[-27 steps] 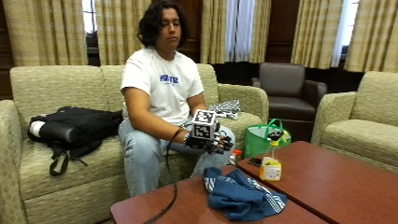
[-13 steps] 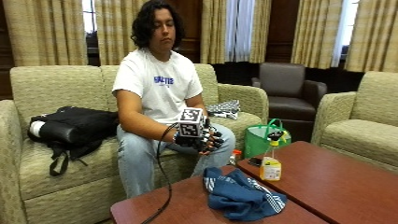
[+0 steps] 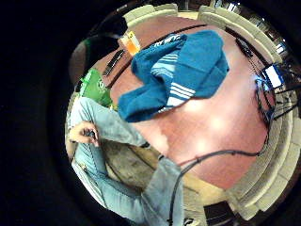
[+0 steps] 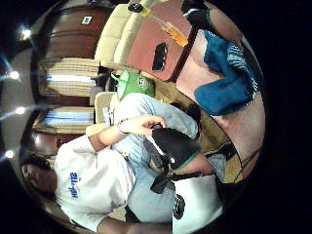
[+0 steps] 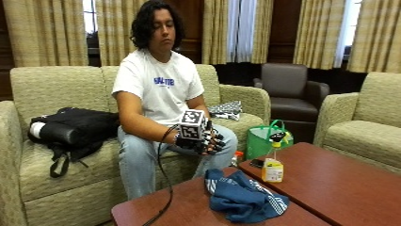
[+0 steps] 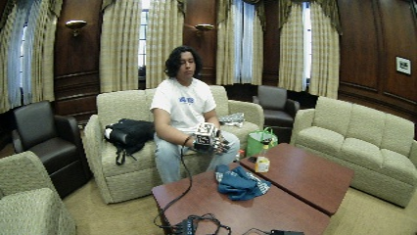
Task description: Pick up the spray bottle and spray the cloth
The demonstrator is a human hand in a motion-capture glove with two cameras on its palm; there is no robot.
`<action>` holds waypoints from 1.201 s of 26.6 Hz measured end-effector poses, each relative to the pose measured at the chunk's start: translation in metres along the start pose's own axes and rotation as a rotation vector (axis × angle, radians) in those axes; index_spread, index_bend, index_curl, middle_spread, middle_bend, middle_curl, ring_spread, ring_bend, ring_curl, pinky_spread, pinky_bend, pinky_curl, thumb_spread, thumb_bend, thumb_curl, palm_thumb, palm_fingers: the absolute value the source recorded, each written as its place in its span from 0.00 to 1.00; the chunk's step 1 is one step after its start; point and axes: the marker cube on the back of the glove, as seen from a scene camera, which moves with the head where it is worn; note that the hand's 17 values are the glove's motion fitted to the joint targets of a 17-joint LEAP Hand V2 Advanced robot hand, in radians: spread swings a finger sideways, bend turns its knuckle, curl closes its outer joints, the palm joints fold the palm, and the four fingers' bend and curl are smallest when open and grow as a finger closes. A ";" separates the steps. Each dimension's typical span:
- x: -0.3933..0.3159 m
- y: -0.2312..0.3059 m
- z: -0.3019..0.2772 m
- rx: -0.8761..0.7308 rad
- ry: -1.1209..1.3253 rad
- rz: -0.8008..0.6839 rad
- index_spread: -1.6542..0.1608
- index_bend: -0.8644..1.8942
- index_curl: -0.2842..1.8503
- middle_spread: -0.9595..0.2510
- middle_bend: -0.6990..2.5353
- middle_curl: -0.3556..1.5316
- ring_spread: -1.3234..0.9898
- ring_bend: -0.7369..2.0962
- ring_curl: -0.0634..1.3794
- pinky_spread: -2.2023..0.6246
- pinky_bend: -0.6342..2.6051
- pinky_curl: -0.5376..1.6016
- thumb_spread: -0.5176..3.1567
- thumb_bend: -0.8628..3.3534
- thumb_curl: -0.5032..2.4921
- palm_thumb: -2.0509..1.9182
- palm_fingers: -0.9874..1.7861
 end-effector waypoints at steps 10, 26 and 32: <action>0.013 0.000 -0.011 0.003 0.000 0.008 0.68 0.37 0.28 0.68 0.27 0.35 0.51 0.37 0.28 0.83 0.27 0.42 0.41 0.20 0.28 0.64 0.55; 0.024 0.001 -0.018 0.010 0.003 0.018 0.67 0.37 0.28 0.69 0.27 0.35 0.51 0.38 0.28 0.83 0.27 0.42 0.42 0.20 0.28 0.65 0.55; 0.018 0.005 -0.012 -0.005 -0.003 0.017 0.67 0.37 0.28 0.69 0.27 0.35 0.51 0.38 0.28 0.83 0.27 0.42 0.42 0.20 0.27 0.65 0.55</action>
